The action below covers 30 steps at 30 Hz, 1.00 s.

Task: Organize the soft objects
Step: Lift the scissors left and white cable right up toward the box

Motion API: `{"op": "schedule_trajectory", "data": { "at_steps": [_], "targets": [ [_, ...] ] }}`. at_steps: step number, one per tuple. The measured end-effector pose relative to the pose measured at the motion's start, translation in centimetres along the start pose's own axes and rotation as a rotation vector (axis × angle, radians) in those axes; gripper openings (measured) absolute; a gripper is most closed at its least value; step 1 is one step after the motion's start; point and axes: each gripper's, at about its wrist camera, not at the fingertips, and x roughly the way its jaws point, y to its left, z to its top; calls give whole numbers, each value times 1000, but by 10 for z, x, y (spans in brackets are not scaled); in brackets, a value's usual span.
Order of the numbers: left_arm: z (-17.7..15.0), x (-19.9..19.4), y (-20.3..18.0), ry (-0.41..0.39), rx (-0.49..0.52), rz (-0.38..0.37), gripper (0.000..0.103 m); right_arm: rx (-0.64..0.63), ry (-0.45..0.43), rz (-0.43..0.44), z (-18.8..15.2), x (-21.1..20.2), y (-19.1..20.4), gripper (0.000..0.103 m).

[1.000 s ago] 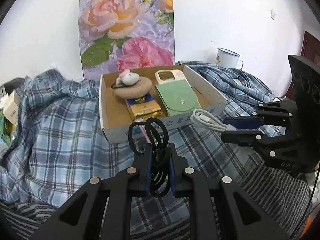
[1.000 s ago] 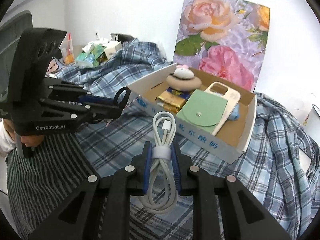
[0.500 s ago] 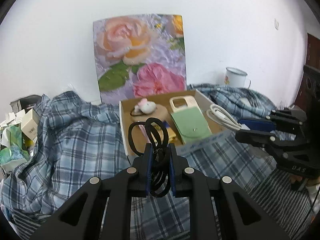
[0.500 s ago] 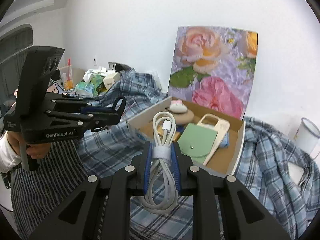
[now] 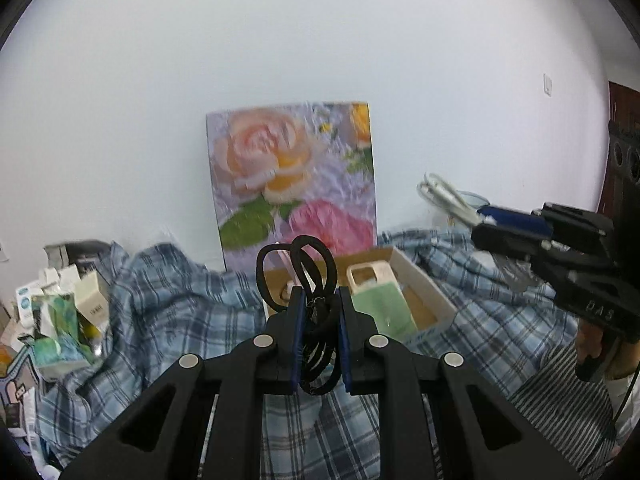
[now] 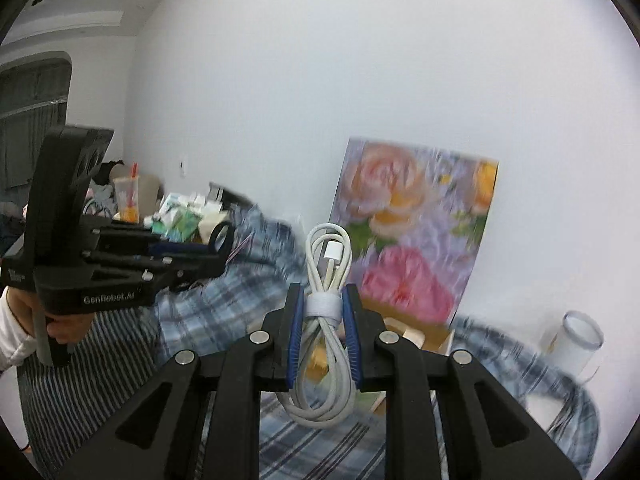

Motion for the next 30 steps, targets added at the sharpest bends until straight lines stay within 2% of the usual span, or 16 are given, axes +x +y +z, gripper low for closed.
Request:
{"op": "schedule_trajectory", "data": {
  "at_steps": [13, 23, 27, 30],
  "targets": [
    [41, -28, -5, -124, 6, 28, 16, -8, -169, -61, 65, -39, -8, 19],
    [68, -36, -17, -207, 17, 57, 16, -7, -230, -44, 96, -46, -12, 19],
    [84, -32, -18, -212, 9, 35, 16, -11, -252, -45, 110, -45, -12, 19],
    [98, -32, -22, -257, 19, 61, 16, -15, -268, -54, 120, -44, -14, 19]
  ]
}}
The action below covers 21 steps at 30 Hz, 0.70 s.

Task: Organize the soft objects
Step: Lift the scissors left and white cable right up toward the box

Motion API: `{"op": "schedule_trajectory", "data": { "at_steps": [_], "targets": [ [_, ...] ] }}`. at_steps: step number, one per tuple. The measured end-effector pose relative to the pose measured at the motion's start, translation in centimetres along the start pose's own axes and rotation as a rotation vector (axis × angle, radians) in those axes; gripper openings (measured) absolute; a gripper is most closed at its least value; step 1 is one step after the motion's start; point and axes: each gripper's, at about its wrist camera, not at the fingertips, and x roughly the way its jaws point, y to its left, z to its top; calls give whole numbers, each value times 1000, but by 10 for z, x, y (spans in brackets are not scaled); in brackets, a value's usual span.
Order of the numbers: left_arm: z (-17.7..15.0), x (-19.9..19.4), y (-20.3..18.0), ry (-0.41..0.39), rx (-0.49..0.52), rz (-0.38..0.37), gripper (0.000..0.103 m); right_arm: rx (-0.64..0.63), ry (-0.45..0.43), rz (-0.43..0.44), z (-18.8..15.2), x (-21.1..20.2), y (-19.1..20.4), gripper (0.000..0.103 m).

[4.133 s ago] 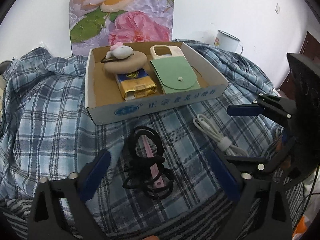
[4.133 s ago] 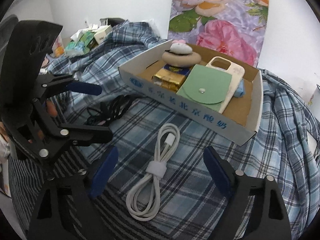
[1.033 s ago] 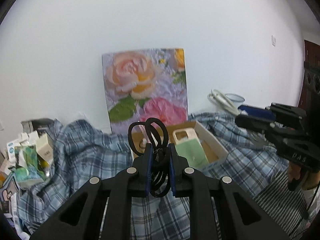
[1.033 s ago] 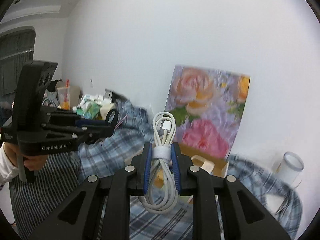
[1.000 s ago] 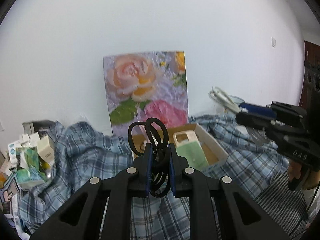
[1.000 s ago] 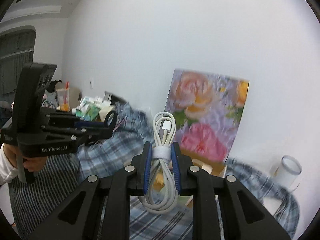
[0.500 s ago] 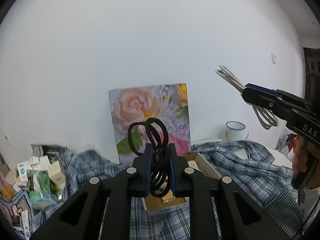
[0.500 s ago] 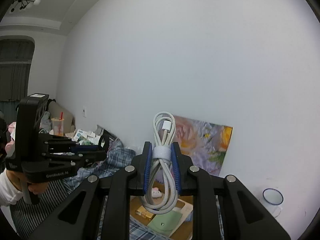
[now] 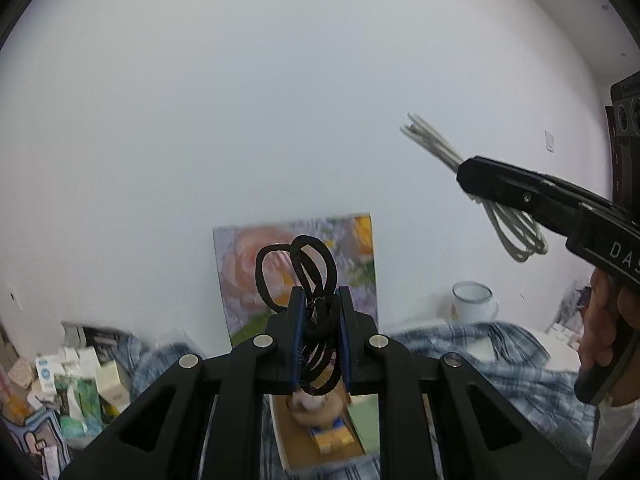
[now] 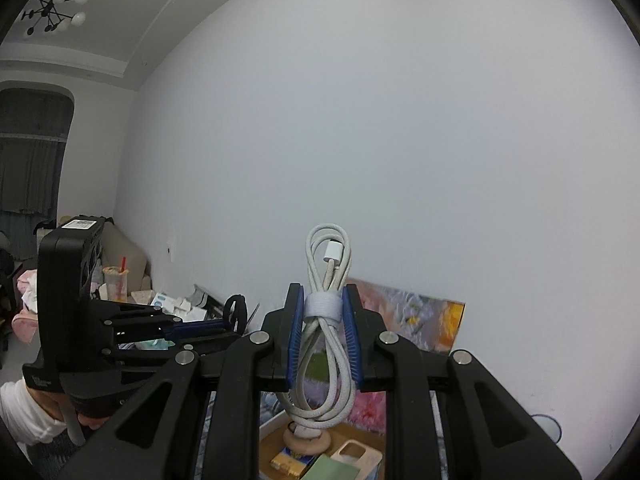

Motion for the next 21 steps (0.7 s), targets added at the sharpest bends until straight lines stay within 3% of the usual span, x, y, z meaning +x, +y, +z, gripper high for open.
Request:
{"op": "schedule_trajectory", "data": {
  "at_steps": [2, 8, 13, 21],
  "targets": [
    [10, 5, -3, -25, 4, 16, 16, 10, -15, -12, 5, 3, -4, 19],
    [29, 32, -3, -4, -45, -73, 16, 47, -5, -39, 4, 14, -19, 19],
    [14, 57, -4, 39, -19, -71, 16, 67, 53, -43, -18, 31, -25, 19],
    [-16, 105, 4, 175, -42, -116, 16, 164, 153, -2, -49, 69, -39, 19]
  ]
}}
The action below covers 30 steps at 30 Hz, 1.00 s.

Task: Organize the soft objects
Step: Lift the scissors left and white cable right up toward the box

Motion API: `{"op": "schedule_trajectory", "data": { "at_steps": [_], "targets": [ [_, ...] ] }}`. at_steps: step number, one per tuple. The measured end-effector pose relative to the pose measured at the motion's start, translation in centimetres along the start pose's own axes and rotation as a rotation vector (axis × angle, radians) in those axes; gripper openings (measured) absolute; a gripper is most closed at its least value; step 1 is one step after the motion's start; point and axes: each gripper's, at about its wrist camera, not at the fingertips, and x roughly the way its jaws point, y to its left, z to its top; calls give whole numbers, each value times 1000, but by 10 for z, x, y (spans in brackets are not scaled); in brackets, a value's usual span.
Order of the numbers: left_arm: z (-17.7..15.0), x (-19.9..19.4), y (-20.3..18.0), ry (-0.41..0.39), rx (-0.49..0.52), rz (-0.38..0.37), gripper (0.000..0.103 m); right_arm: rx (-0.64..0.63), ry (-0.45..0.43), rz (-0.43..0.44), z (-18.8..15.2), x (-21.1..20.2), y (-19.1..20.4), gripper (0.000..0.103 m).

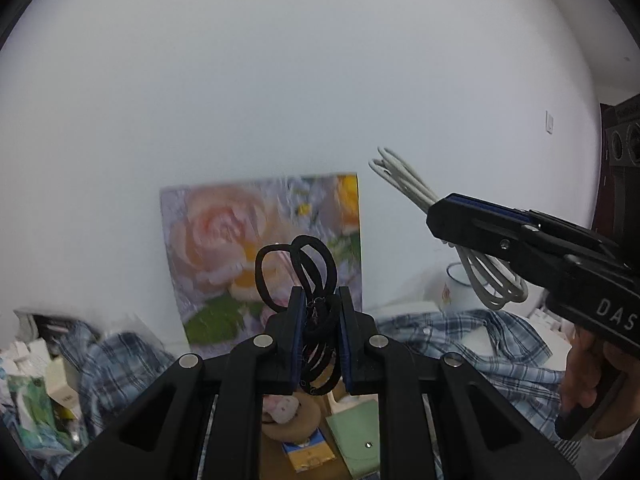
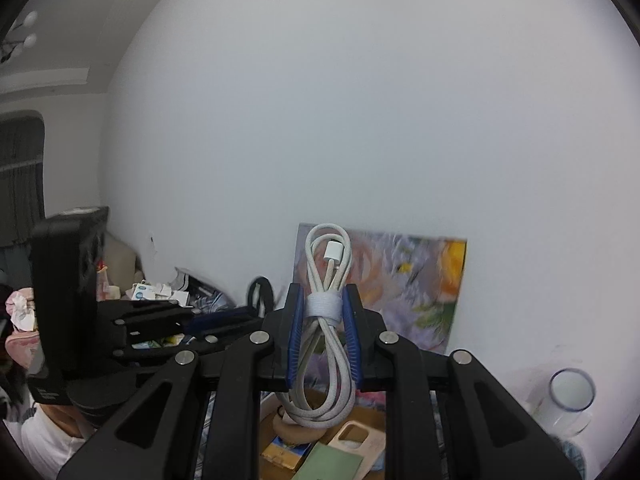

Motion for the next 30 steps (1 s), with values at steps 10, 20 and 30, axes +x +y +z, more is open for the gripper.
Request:
{"op": "schedule_trajectory", "data": {
  "at_steps": [10, 20, 30],
  "targets": [
    [-25, 47, 7, 126, -19, -11, 16, 27, 99, 6, -19, 31, -9, 19],
    [-40, 74, 10, 192, -19, -14, 16, 43, 186, 13, -42, 63, -15, 19],
    [-59, 102, 12, 273, -23, -8, 16, 117, 284, 36, -69, 90, -36, 19]
  ]
}}
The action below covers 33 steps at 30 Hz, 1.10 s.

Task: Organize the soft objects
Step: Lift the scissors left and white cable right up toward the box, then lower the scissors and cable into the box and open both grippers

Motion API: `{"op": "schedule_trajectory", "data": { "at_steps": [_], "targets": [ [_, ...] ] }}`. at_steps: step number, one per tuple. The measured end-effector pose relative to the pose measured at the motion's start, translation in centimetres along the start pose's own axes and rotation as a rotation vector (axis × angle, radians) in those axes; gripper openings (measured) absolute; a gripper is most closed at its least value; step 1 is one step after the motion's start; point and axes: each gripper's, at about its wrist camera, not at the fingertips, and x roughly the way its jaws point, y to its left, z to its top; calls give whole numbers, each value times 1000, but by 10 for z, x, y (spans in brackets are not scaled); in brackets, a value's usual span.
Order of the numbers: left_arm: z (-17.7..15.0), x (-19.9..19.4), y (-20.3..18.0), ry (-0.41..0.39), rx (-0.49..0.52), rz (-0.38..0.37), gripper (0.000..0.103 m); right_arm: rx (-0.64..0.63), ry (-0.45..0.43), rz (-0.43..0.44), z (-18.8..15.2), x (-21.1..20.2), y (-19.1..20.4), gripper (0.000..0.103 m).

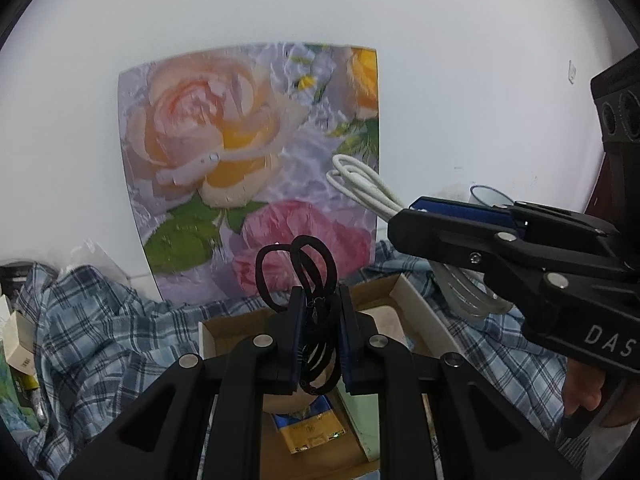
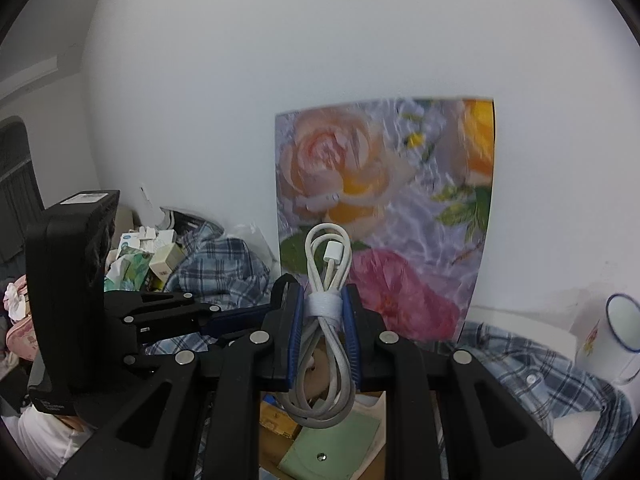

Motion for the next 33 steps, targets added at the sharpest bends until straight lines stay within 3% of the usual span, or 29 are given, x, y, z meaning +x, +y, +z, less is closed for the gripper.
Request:
{"op": "schedule_trajectory", "data": {
  "at_steps": [19, 30, 31, 32, 33],
  "targets": [
    [-29, 55, 0, 170, -1, 23, 16, 92, 181, 4, -39, 62, -22, 19],
    [-33, 65, 11, 204, -23, 4, 16, 84, 240, -32, -54, 83, -17, 19],
    [-32, 64, 12, 198, -30, 3, 17, 90, 236, -31, -53, 82, -18, 26],
    [-31, 62, 13, 196, -32, 3, 25, 99, 228, -31, -52, 81, -19, 37],
    [-29, 61, 14, 193, -29, 5, 34, 117, 221, -31, -51, 79, -21, 77]
  ]
}}
